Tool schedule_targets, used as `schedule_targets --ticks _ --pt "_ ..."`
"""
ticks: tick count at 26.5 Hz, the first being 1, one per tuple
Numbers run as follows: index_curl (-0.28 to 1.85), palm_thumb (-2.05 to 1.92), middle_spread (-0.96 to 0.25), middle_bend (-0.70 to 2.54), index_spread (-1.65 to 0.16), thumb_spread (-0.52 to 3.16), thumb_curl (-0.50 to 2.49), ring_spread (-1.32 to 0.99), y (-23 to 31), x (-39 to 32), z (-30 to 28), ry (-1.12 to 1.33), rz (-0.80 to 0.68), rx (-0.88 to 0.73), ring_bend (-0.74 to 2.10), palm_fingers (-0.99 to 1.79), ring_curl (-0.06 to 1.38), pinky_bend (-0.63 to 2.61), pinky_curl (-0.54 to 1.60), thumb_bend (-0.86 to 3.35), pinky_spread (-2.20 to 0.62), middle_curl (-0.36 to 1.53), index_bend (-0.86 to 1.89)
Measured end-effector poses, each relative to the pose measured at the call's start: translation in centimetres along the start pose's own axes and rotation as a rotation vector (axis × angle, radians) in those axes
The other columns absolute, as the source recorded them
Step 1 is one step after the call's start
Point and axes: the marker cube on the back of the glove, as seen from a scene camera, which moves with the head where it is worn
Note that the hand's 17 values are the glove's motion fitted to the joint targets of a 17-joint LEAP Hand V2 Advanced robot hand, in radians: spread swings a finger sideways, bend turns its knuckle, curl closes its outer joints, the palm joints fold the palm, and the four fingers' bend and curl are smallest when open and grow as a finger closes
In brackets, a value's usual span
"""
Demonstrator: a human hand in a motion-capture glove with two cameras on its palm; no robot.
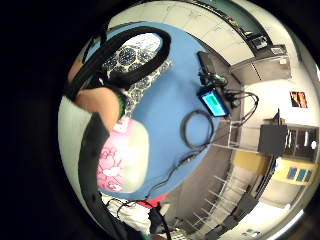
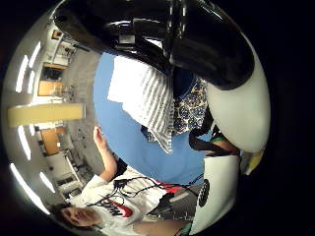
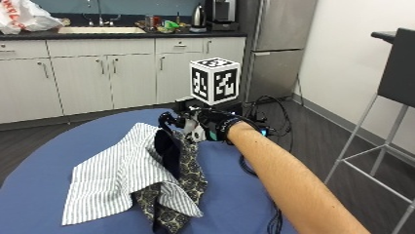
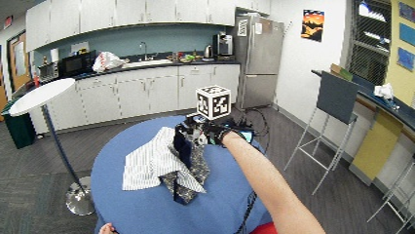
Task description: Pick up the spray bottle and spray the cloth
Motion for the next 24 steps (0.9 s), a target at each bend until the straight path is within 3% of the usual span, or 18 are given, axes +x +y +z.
schedule_targets --ticks 24 --pt "0.16 1.06 -0.12 0.36 -0.31 0.70 0.69 -0.13 -0.11 0.23 -0.22 -0.006 0.006 -0.012 0.61 0.89 0.43 0.39 0.37 -0.02 0.07 0.49 0.07"
